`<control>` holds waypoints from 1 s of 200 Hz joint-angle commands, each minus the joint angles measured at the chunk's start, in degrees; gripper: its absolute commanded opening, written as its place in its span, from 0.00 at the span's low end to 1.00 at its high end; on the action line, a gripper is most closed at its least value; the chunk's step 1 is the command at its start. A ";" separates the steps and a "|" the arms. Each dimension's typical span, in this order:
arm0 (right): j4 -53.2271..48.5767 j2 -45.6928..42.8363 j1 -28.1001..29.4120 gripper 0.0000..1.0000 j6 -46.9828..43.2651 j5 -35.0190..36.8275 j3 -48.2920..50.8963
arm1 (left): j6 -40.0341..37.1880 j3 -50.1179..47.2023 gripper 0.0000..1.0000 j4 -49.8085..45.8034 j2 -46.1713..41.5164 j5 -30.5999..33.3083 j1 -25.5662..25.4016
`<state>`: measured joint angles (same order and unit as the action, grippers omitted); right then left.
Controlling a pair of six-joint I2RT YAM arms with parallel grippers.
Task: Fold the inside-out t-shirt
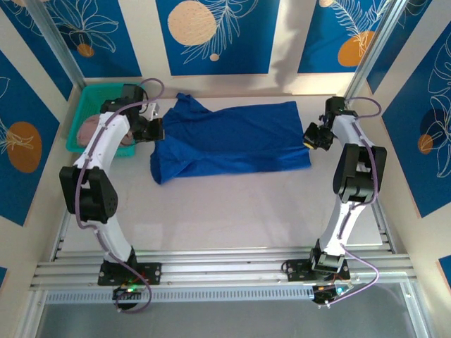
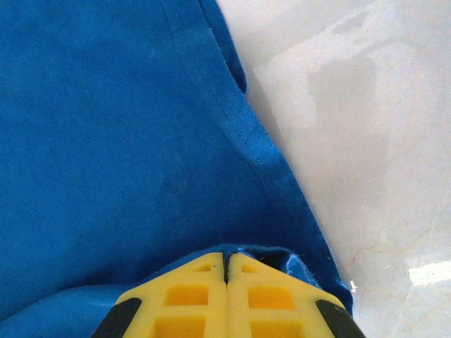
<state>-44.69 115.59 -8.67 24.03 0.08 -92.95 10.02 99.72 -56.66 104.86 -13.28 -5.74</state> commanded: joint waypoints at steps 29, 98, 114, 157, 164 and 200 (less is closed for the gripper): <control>-3.94 4.38 1.26 0.00 -1.88 1.91 -6.07 | -1.30 3.03 0.00 -1.82 2.89 1.67 1.07; -4.88 9.58 1.61 0.00 -2.03 2.52 -10.90 | -1.16 5.79 0.00 -2.24 7.63 2.07 1.34; -5.06 10.89 1.72 0.00 -1.97 2.44 -12.13 | -1.30 6.65 0.00 -2.65 8.77 2.41 1.43; -6.06 13.93 1.81 0.05 -2.06 1.99 -16.11 | -0.90 9.54 0.00 -3.03 12.82 3.39 1.67; -6.39 14.36 1.81 0.06 -2.14 1.79 -17.07 | -0.84 10.38 0.00 -3.10 13.85 3.22 1.65; -6.97 15.19 1.85 0.17 -2.32 0.50 -21.21 | 0.62 18.03 0.00 -2.79 21.94 3.44 1.65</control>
<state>-50.26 130.17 -7.11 22.41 2.33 -110.39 9.96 111.96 -58.39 121.34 -10.55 -5.10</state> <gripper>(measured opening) 0.136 0.036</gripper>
